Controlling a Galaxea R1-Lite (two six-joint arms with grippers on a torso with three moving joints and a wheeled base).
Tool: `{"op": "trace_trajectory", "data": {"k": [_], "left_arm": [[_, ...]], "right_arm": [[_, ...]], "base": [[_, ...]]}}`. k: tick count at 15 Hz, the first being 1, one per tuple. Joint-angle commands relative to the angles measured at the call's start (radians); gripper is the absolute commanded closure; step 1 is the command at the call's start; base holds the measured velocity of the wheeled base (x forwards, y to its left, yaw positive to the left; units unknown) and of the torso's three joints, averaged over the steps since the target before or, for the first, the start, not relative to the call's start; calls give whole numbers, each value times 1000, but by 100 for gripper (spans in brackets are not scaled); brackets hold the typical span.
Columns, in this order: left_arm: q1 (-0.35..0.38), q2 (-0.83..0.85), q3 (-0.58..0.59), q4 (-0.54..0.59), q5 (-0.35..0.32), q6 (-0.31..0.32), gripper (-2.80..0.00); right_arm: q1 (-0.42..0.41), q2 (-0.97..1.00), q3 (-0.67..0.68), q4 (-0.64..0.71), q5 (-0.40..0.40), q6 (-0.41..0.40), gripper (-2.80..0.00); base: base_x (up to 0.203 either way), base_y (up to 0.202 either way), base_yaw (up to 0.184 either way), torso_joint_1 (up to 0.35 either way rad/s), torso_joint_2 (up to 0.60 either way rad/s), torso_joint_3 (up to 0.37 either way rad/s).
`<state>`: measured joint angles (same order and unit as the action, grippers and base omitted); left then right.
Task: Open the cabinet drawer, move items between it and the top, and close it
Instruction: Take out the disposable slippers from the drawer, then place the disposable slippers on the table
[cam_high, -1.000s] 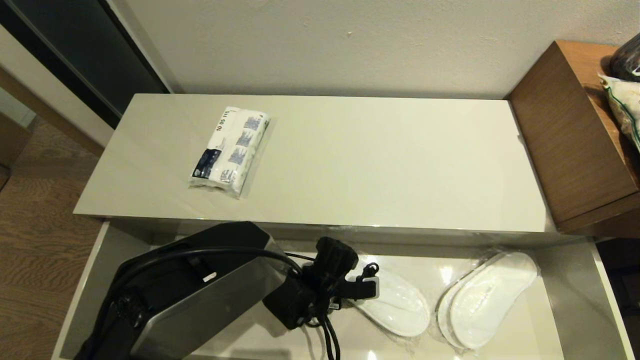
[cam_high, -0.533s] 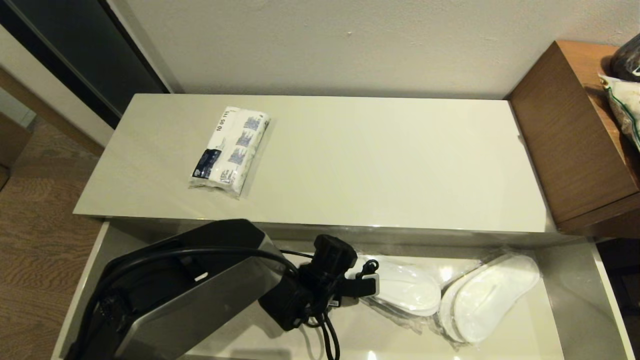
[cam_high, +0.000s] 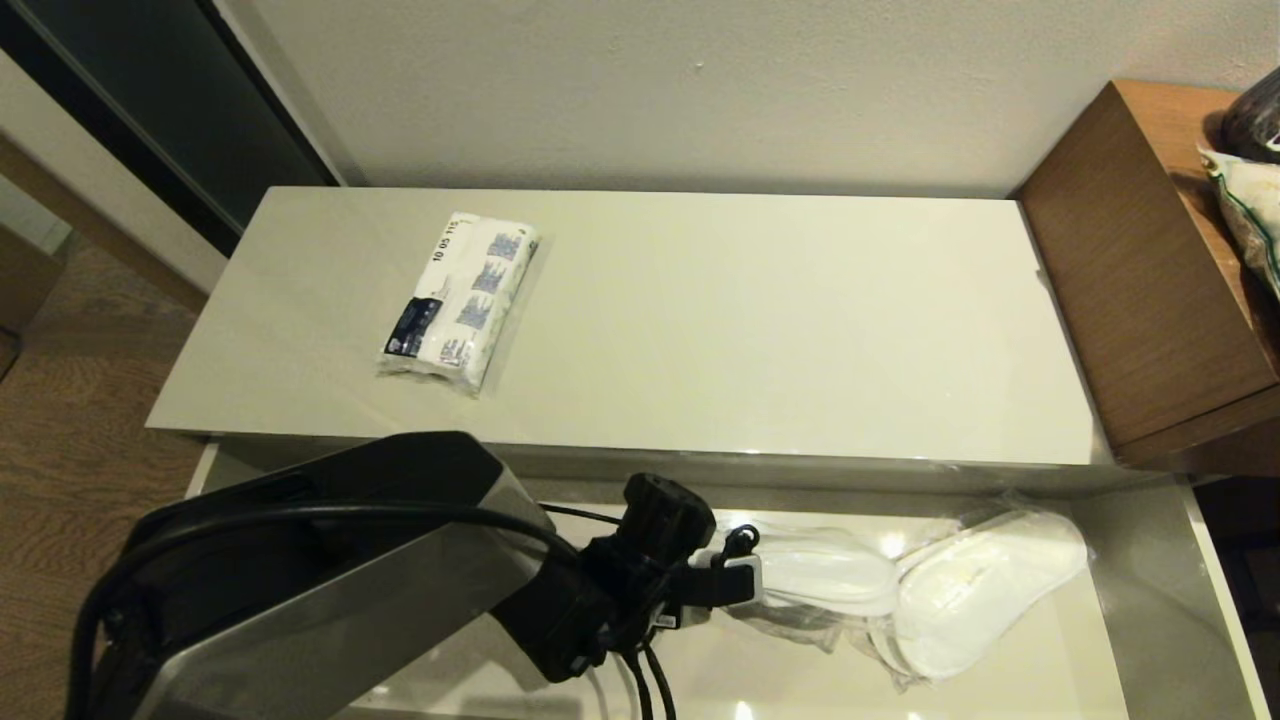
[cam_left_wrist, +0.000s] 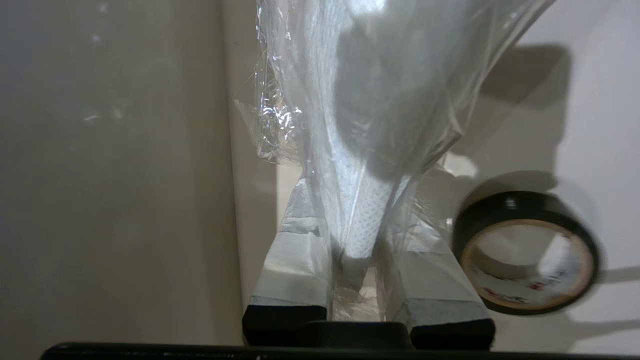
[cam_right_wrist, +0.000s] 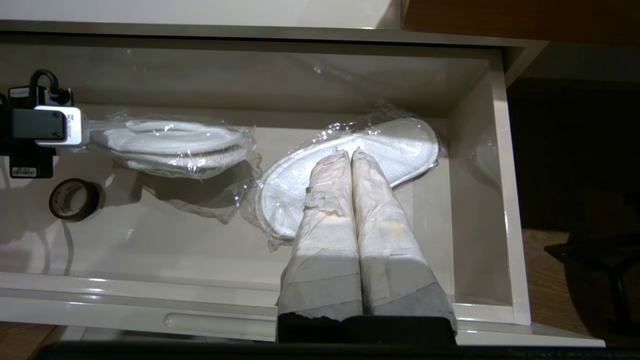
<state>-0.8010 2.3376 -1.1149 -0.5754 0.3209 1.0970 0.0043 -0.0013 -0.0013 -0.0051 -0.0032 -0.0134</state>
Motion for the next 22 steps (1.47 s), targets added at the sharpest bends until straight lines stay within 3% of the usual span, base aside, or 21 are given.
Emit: {"op": "trace_trajectory", "data": {"k": [1, 9, 14, 17, 22], "left_arm": [[-12, -38, 18, -6, 3, 0, 0], [-24, -176, 87, 10, 16, -27, 0], [-59, -358, 149, 75, 29, -119, 0], [-95, -494, 169, 227, 65, -208, 0], [-272, -649, 173, 409, 166, -429, 0]], "right_arm": [[0, 1, 0, -1, 0, 0, 0], [0, 1, 0, -1, 0, 0, 0], [0, 1, 0, 0, 0, 0, 0], [0, 1, 0, -1, 0, 0, 0], [0, 1, 0, -1, 0, 0, 0]], "base": [[0, 0, 0, 0, 0, 0], [0, 0, 0, 0, 0, 0], [0, 0, 0, 0, 0, 0], [0, 0, 0, 0, 0, 0], [0, 0, 0, 0, 0, 0]]}}
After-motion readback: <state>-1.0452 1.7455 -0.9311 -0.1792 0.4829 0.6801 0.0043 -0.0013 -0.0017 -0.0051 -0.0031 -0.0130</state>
